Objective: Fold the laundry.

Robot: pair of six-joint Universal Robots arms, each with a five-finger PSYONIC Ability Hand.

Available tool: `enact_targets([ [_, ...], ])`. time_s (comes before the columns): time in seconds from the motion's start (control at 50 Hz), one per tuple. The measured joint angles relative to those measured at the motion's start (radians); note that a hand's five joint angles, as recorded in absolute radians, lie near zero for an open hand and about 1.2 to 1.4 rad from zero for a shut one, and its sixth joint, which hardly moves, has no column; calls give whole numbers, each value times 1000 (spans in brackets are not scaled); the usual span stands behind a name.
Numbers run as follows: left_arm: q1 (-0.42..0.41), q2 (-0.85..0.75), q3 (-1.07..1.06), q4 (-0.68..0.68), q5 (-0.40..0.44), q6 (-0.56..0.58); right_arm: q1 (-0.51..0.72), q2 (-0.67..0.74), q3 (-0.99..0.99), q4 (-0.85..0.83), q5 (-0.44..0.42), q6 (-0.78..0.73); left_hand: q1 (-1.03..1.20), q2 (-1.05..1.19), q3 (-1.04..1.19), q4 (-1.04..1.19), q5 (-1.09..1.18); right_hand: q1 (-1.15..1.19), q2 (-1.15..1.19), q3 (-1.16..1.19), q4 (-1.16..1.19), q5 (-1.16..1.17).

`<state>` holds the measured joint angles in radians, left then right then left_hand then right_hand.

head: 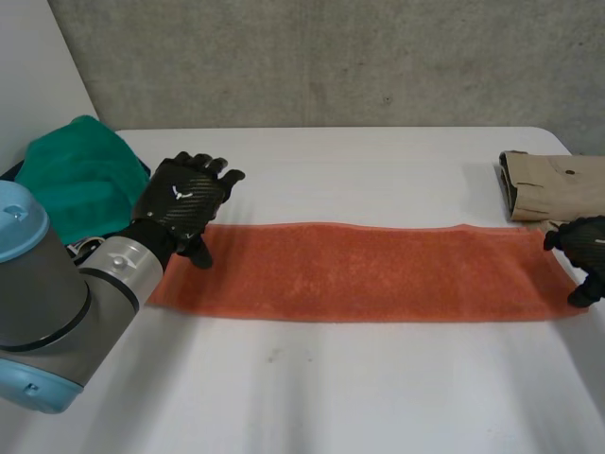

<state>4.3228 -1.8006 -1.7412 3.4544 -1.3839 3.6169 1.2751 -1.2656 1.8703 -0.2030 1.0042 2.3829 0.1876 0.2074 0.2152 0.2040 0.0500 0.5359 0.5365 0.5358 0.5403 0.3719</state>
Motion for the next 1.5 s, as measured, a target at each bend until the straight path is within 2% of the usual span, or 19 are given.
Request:
enact_targets([
  [0.2,1,-4,-2,0,1,-6,-4,87,-10,-7,1,-58,0,0,0,0,0,77,83,88,83,81],
  [0.26,2,-6,-3,0,1,-5,-3,117,-18,-11,1,-71,0,0,0,0,0,171,170,173,167,163],
  [0.3,3,-8,-4,0,1,-5,-3,133,-24,-16,2,-77,0,0,0,0,0,510,519,500,494,486],
  [0.36,4,-9,-6,1,1,-4,-4,142,-31,-30,13,-81,0,0,0,0,0,580,643,640,639,611],
  [0.56,6,0,-10,2,0,-4,-55,118,-70,-97,180,-119,0,0,0,0,0,580,644,652,657,612],
  [0.66,7,11,-10,1,0,-4,-121,97,-98,-101,223,-199,0,0,0,0,0,580,644,652,657,612],
  [0.74,9,20,-11,0,0,-5,-106,58,-109,-102,229,-248,0,0,0,0,0,580,644,653,658,612],
  [0.8,9,28,-12,0,-1,-6,-43,18,-114,-105,227,-255,0,0,0,0,0,580,644,655,658,612],
  [0.86,11,39,-12,0,-2,-6,85,-26,-125,-112,225,-226,0,0,0,0,0,580,644,656,659,617],
  [0.98,25,79,-18,-1,-8,-7,465,-55,-187,-155,218,-137,0,0,0,0,0,580,644,658,660,617],
  [1.1,47,112,-41,-3,-9,-8,803,72,-291,-204,207,-124,0,0,0,0,0,580,644,658,661,617],
  [1.16,56,119,-56,-3,-9,-7,929,164,-353,-214,207,-134,0,0,0,0,0,580,644,658,661,617],
  [1.2,60,120,-67,-2,-8,-8,1042,278,-425,-218,210,-149,0,0,0,0,0,580,644,658,661,617],
  [1.28,64,119,-79,-1,-7,-8,1110,382,-486,-218,218,-161,0,0,0,0,0,536,585,597,599,576],
  [1.32,65,118,-80,0,-6,-8,1122,409,-503,-217,226,-161,0,0,0,0,0,289,318,339,342,302],
  [1.34,66,117,-81,1,-5,-8,1125,418,-512,-217,246,-154,0,0,0,0,0,-13,8,38,42,-10],
  [1.38,66,115,-79,1,-5,-8,1122,412,-513,-216,276,-137,0,0,0,0,0,-211,-199,-180,-181,-213],
  [1.42,64,114,-74,2,-5,-7,1115,383,-504,-211,332,-97,0,0,0,0,0,-297,-306,-299,-299,-308],
  [1.5,51,113,-54,3,-4,-8,1077,296,-461,-161,464,21,0,0,0,0,0,-303,-325,-322,-324,-324],
])
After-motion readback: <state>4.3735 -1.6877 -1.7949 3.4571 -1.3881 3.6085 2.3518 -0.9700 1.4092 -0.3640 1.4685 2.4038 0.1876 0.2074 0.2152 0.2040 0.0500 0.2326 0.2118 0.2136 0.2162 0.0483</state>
